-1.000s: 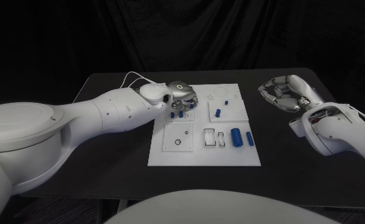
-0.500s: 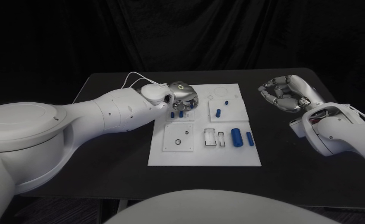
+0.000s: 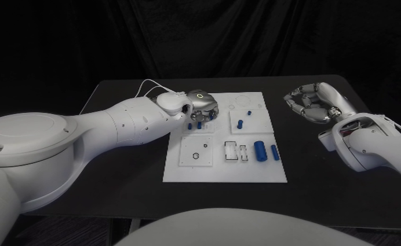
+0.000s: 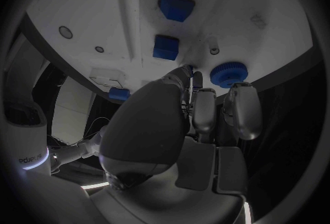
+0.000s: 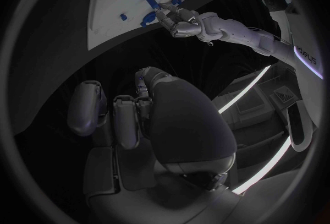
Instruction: Assemble the parts on the task board
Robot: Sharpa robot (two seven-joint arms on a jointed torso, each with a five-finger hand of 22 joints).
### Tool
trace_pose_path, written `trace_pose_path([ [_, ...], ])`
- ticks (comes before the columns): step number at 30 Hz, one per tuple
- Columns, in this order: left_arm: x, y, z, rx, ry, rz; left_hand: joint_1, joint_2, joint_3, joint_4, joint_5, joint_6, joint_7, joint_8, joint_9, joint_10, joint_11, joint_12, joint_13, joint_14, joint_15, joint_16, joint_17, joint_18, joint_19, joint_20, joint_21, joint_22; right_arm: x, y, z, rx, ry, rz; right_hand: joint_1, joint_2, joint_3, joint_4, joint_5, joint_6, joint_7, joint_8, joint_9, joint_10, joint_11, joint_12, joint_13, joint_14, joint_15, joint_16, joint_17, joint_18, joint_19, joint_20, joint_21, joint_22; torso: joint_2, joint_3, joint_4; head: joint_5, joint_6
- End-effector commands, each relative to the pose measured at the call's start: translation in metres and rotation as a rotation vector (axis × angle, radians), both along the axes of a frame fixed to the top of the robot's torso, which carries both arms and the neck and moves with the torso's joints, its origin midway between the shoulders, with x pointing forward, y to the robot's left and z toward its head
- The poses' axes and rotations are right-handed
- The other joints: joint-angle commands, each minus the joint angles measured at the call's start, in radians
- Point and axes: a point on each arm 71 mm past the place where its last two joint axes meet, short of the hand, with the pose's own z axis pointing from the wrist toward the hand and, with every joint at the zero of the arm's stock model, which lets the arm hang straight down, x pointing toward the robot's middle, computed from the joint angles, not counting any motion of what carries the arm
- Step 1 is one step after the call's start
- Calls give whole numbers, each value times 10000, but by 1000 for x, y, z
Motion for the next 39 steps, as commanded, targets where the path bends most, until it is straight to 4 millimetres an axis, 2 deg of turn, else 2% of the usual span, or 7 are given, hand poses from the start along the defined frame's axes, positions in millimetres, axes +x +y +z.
trace_pose_path([
  [1,-1,-3,1,-200,-210,-143,15,54,126,-79,57,108,4,67,-11,180,-13,-70,-55,17,-71,34,-15,-107,39,-65,80,1774,-1,0,-1,-7,54,-8,-60,12,40,-3,50,-34,-25,37,-14,-69,-20,-5,382,513,-25,-40,1463,109,-83,4,-51,1555,4,2,2,-3,-1],
  [10,-2,3,4,-490,-620,-58,-208,14,298,-287,76,485,91,204,-4,634,13,-252,-295,24,-61,5,-153,-150,144,-77,261,1825,-1,-1,-1,-15,52,-35,-60,12,40,-3,50,-34,-25,37,-14,-69,-20,-5,382,513,-25,-40,1463,109,-83,4,-51,1555,3,1,2,-30,-1],
  [17,-6,16,9,-824,-992,51,-336,-41,364,-400,61,676,100,265,2,925,7,-369,-434,102,-73,48,-136,-178,232,-72,395,1862,0,-2,-1,-37,65,-53,-59,9,41,-10,49,-33,-25,42,-14,-70,-21,-5,381,508,-26,-51,1452,111,-86,2,-58,1553,-8,2,3,-34,-1],
  [21,-8,29,20,-1064,-1320,191,-469,-124,488,-504,-152,782,104,267,-22,1198,4,-492,-564,353,-95,279,179,-254,479,-89,760,1966,0,-3,-1,-55,78,-68,-59,9,41,-10,49,-33,-25,42,-14,-70,-21,-5,381,508,-26,-51,1452,111,-86,2,-58,1553,-12,1,4,-56,-1],
  [27,-10,46,32,-1110,-1418,379,-556,-161,531,-513,-202,823,93,266,-32,1281,-9,-555,-618,362,-97,264,140,-253,486,-100,763,1965,1,-3,-2,-71,96,-85,-59,9,41,-10,49,-33,-25,42,-14,-70,-21,-5,381,508,-26,-51,1452,111,-86,2,-58,1553,-17,-1,20,-83,-1],
  [33,-15,56,33,-965,-1167,538,-613,-181,552,-508,-227,826,87,255,-42,1300,-12,-603,-652,350,-99,237,91,-244,465,-106,726,1953,1,-4,-2,-78,114,-94,-59,9,41,-10,49,-33,-25,42,-14,-70,-21,-5,381,508,-26,-51,1452,111,-86,2,-58,1553,-37,3,34,-107,-1],
  [39,-16,59,30,-760,-920,687,-692,-189,587,-494,-296,817,79,233,-57,1306,-16,-679,-701,320,-98,193,19,-233,433,-110,675,1937,1,-3,-2,-70,119,-68,-59,9,41,-10,49,-33,-25,42,-14,-70,-21,-5,381,508,-26,-51,1452,111,-86,2,-58,1553,-25,-1,22,-46,-1],
])
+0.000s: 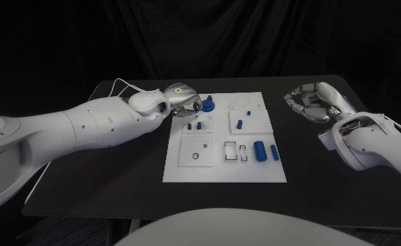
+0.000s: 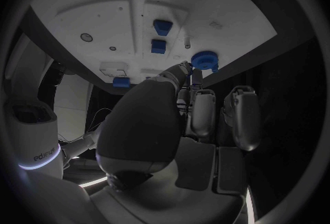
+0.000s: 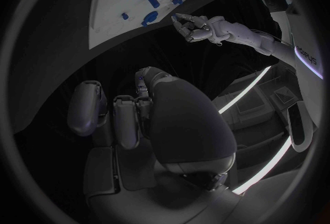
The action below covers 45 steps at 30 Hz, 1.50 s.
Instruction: Assemble the parts on the task board
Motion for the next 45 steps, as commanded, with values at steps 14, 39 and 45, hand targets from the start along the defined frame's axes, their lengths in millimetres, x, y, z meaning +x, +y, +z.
trace_pose_path([
  [14,1,1,-15,485,601,445,-164,-10,103,-10,-118,38,2,-19,-23,141,12,-100,-50,-48,30,-126,-148,-60,-31,-23,-144,1908,-1,1,-1,-15,118,3,-66,3,42,-16,47,-35,-24,50,-16,-86,-20,-12,362,507,-27,-52,1450,113,-89,1,-67,1555,41,-7,-33,11,-1],
  [39,5,-8,-24,580,659,426,-154,-24,160,-71,-110,47,10,-30,-33,183,24,-146,-84,-106,37,-200,-267,-51,-66,-16,-197,1893,-1,1,-1,-15,154,28,-66,6,45,-20,46,-24,-27,60,-14,-77,-22,-8,372,507,-27,-51,1451,114,-91,1,-73,1553,31,3,-32,10,-1],
  [45,5,-9,-25,593,691,406,-166,-23,165,-73,-114,48,12,-32,-35,197,27,-150,-87,-115,39,-211,-284,-47,-80,-14,-217,1887,-1,1,-2,-13,160,34,-65,8,48,-26,45,-14,-31,70,-12,-70,-24,-4,379,507,-28,-50,1452,112,-87,0,-65,1556,27,0,-30,-18,-1],
])
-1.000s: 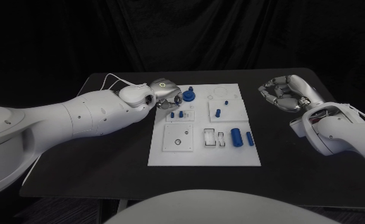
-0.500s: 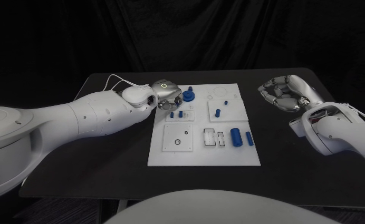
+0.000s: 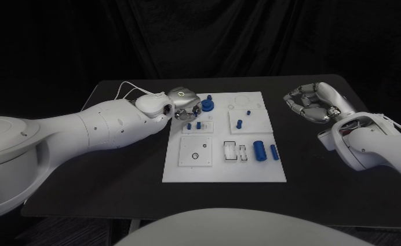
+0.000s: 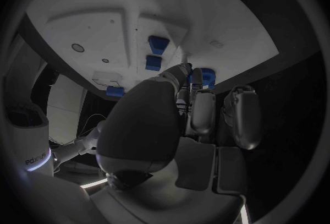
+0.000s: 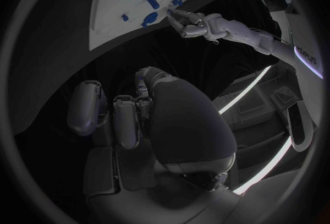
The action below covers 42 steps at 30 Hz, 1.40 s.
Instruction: Assemble the parts on the task board
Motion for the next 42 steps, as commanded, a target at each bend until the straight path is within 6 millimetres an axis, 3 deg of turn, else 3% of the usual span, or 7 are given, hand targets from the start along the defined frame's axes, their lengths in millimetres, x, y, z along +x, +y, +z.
trace_pose_path([
  [1,-3,-3,-3,27,144,-122,-64,-21,58,-18,-30,53,13,9,8,69,35,6,11,-76,1,-57,-15,-51,-79,-13,-58,1890,-1,0,-1,-18,111,-17,-65,8,48,-26,45,-14,-31,30,-12,-34,11,-4,374,507,-28,-50,1451,112,-87,1,-26,1551,-4,0,-3,-6,0],
  [42,-3,0,-5,185,297,143,-116,-81,171,-162,18,26,40,-50,-31,120,94,-122,-52,-220,39,-254,-322,-24,-161,-12,-182,1859,-1,0,-2,-26,167,-41,-55,9,57,-47,44,-5,-35,46,-11,-35,7,-4,370,505,-32,-54,1446,116,-93,-2,-41,1547,3,2,3,-11,0],
])
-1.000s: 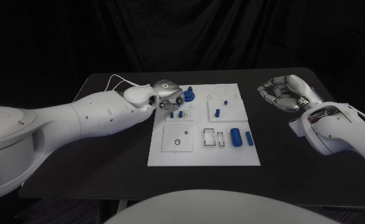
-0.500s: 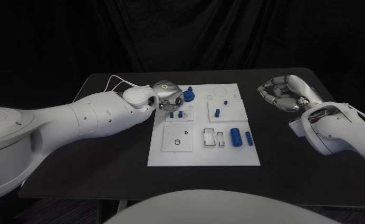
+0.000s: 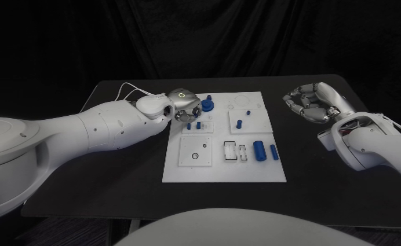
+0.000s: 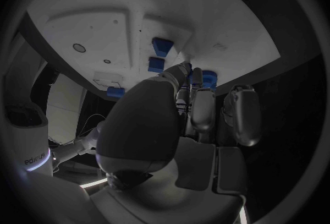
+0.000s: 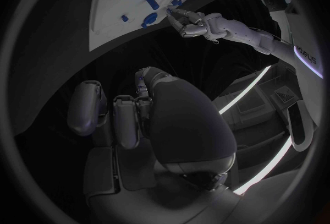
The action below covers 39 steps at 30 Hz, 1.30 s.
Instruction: Assemble the parts on the task board
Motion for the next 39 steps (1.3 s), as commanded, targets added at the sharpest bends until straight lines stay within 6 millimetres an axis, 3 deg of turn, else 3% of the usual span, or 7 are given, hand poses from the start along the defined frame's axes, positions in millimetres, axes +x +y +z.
trace_pose_path([
  [1,0,1,-3,146,167,89,-51,-14,79,-68,50,29,41,-10,-23,57,30,-46,5,-54,19,-52,-19,-26,-13,-11,8,1861,-1,0,-1,-24,126,-59,-55,9,28,-18,45,-5,-34,47,-11,-35,7,-4,373,505,-32,-54,1446,116,-93,-2,-42,1552,6,2,-3,-7,0],
  [9,-1,-2,-5,153,238,-10,-63,-30,95,-92,53,0,49,-34,-36,64,45,-59,3,-69,29,-79,-68,-28,-4,-22,21,1866,-1,0,-1,-21,137,-51,-55,9,29,-20,44,-6,-34,47,-11,-46,7,-8,361,499,-33,-67,1434,120,-101,-3,-61,1546,0,-2,-5,6,0],
  [11,-1,-3,-5,155,259,-41,-138,-63,106,-93,-114,-190,4,-155,-93,27,35,-110,-13,-82,34,-110,-119,-24,-24,-25,-12,1857,-1,0,-1,-21,137,-55,-55,9,29,-20,44,-6,-34,47,-11,-46,7,-8,361,499,-33,-67,1434,120,-101,-3,-61,1546,-2,0,-4,1,0],
  [14,-1,-3,-5,175,295,-56,-414,-188,76,22,-817,-695,-217,-473,-260,-138,-10,-274,-67,-134,23,-187,-247,-4,-106,3,-153,1819,-1,0,-1,-21,142,-58,-55,9,29,-20,44,-6,-34,47,-11,-46,7,-8,361,499,-33,-67,1434,120,-101,-3,-61,1546,3,-1,-5,1,0],
  [18,-1,-1,-7,256,375,-11,-735,-455,-39,211,-1309,-1313,-533,-551,-469,-647,161,-572,-154,-275,127,-343,-502,44,-253,36,-415,1750,-1,0,-1,-21,148,-63,-55,9,29,-20,44,-6,-34,47,-11,-46,7,-8,361,499,-33,-67,1434,120,-101,-3,-61,1546,6,0,-3,-10,0],
  [29,2,6,-7,302,283,229,-825,-528,-129,293,-1338,-1804,-690,-528,-644,-1199,336,-713,-99,-450,243,-496,-765,98,-410,86,-722,1677,0,0,-1,-19,127,-74,-48,10,37,-32,45,-22,-32,44,-16,-31,7,-2,377,502,-33,-58,1442,121,-102,-4,-62,1546,-3,0,-3,-7,0],
  [39,5,19,6,-592,-1286,682,-709,-550,-106,199,-1125,-1802,-642,-486,-672,-1368,374,-657,18,-501,269,-514,-810,138,-526,125,-947,1620,-1,-1,-1,-20,80,-97,-48,8,51,-45,46,-132,-3,-2,-42,-30,25,-1,375,493,-25,-76,1424,122,-108,-2,-79,1542,-2,-3,-4,49,0],
])
